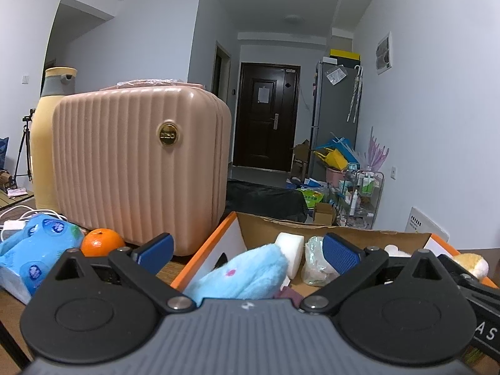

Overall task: Organize soft objects
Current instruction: 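Withdraw both tools from the red box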

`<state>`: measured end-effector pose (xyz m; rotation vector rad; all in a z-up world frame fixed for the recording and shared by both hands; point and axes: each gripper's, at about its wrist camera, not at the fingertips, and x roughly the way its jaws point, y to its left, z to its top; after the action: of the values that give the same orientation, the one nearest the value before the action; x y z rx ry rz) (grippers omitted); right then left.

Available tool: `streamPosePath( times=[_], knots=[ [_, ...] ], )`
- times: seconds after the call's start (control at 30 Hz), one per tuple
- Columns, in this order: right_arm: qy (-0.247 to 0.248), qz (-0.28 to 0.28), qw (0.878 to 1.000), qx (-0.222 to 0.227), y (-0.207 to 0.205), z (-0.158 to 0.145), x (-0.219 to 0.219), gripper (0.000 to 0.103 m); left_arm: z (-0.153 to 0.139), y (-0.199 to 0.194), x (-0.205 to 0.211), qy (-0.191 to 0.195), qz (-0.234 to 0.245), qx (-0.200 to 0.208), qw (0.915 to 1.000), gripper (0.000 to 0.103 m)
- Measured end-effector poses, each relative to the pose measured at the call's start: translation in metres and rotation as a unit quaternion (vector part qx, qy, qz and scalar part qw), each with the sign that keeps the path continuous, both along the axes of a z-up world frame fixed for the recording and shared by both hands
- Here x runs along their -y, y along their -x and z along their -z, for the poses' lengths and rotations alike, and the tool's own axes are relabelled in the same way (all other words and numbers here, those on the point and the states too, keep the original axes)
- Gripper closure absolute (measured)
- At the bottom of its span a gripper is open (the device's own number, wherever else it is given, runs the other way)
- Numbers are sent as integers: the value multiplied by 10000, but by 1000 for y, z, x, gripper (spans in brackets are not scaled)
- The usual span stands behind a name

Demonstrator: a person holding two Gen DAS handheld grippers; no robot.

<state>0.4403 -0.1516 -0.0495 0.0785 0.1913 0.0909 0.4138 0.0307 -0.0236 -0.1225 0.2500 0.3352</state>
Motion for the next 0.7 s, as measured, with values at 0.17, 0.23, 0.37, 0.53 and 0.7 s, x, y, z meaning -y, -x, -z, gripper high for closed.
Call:
streamPosePath(
  times=[0.17,0.23,0.37,0.53,0.7],
  knots=[
    [63,-7,10000,33,18,0,1,0,0,15,-2,17,-27,-21,10000,0],
    [94,-12,9999,47,25,0,1,0,0,22,-3,29,-46,-30,10000,0],
    [189,1,9998,77,41,0,3,0,1,36,-5,45,-64,-57,10000,0],
    [231,-15,9997,76,58,0,7,0,2,52,-5,39,-68,-91,9999,0],
    [297,-18,9995,82,74,-1,10,0,2,68,-5,45,-63,-132,9999,0]
  ],
)
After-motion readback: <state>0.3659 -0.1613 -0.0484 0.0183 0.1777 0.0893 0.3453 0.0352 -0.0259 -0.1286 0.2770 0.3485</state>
